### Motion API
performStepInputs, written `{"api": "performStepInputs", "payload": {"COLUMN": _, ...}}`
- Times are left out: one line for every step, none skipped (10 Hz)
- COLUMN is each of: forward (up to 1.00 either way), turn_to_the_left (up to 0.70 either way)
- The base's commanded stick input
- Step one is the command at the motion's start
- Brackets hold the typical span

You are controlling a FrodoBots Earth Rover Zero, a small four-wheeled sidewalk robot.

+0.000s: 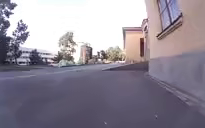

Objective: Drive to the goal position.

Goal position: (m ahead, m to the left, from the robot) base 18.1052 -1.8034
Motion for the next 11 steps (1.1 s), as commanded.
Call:
{"api": "performStepInputs", "payload": {"forward": 0.50, "turn_to_the_left": 0.50}}
{"api": "performStepInputs", "payload": {"forward": 0.50, "turn_to_the_left": 0.50}}
{"api": "performStepInputs", "payload": {"forward": 0.50, "turn_to_the_left": 0.50}}
{"api": "performStepInputs", "payload": {"forward": 0.50, "turn_to_the_left": 0.50}}
{"api": "performStepInputs", "payload": {"forward": 0.50, "turn_to_the_left": 0.50}}
{"api": "performStepInputs", "payload": {"forward": 0.50, "turn_to_the_left": 0.50}}
{"api": "performStepInputs", "payload": {"forward": 0.50, "turn_to_the_left": 0.50}}
{"api": "performStepInputs", "payload": {"forward": 0.50, "turn_to_the_left": 0.50}}
{"api": "performStepInputs", "payload": {"forward": 0.50, "turn_to_the_left": 0.24}}
{"api": "performStepInputs", "payload": {"forward": 0.50, "turn_to_the_left": 0.00}}
{"api": "performStepInputs", "payload": {"forward": 0.50, "turn_to_the_left": 0.00}}
